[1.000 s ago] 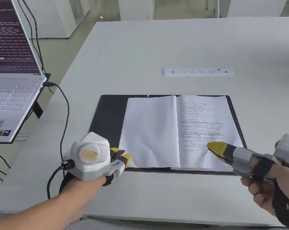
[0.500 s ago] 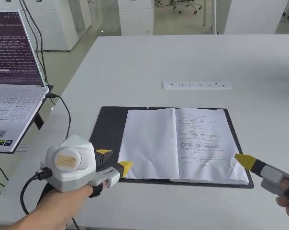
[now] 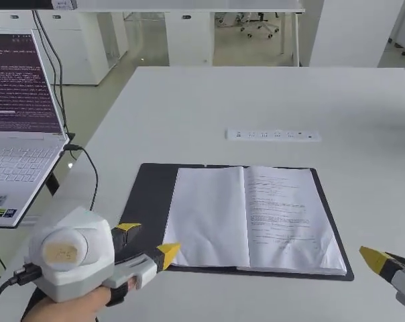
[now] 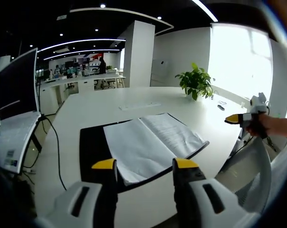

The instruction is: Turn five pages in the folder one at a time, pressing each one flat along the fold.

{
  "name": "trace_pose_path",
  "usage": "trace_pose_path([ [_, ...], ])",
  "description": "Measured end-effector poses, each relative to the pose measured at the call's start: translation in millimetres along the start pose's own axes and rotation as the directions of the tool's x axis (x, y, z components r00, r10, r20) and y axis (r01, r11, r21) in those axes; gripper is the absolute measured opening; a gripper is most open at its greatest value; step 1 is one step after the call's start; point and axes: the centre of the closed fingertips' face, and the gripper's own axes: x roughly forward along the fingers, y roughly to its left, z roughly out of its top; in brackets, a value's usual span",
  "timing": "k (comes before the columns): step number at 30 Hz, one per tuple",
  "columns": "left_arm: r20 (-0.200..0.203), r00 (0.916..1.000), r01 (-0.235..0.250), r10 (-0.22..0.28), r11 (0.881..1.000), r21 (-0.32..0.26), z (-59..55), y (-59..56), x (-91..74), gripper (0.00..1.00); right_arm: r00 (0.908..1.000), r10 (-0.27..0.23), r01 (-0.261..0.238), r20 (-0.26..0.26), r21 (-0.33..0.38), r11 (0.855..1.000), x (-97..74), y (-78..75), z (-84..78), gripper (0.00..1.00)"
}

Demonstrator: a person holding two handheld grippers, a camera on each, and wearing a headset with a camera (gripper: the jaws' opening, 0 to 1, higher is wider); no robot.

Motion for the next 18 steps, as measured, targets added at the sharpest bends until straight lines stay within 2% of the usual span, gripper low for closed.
trace_pose_path([
  [5,-0.003,1.0,-0.005,0.005,1.0,-0.016,-4.2,-0.2,-1.5,0.5,1.0,-0.004,0.004,-0.002,0.004,1.0,0.5,-3.3,-2.1,0.29],
  [9,-0.011,0.9999,0.002,-0.002,1.0,-0.023,-7.9,-4.7,0.7,0.5,1.0,-0.009,0.009,-0.002,0.008,1.0,3.1,-6.7,-2.0,0.29],
  [18,-0.031,0.9994,0.016,-0.016,1.0,-0.013,-10.6,-13.9,19.0,0.51,0.9997,-0.013,0.014,-0.02,0.005,1.0,5.3,-15.5,-5.7,0.3],
])
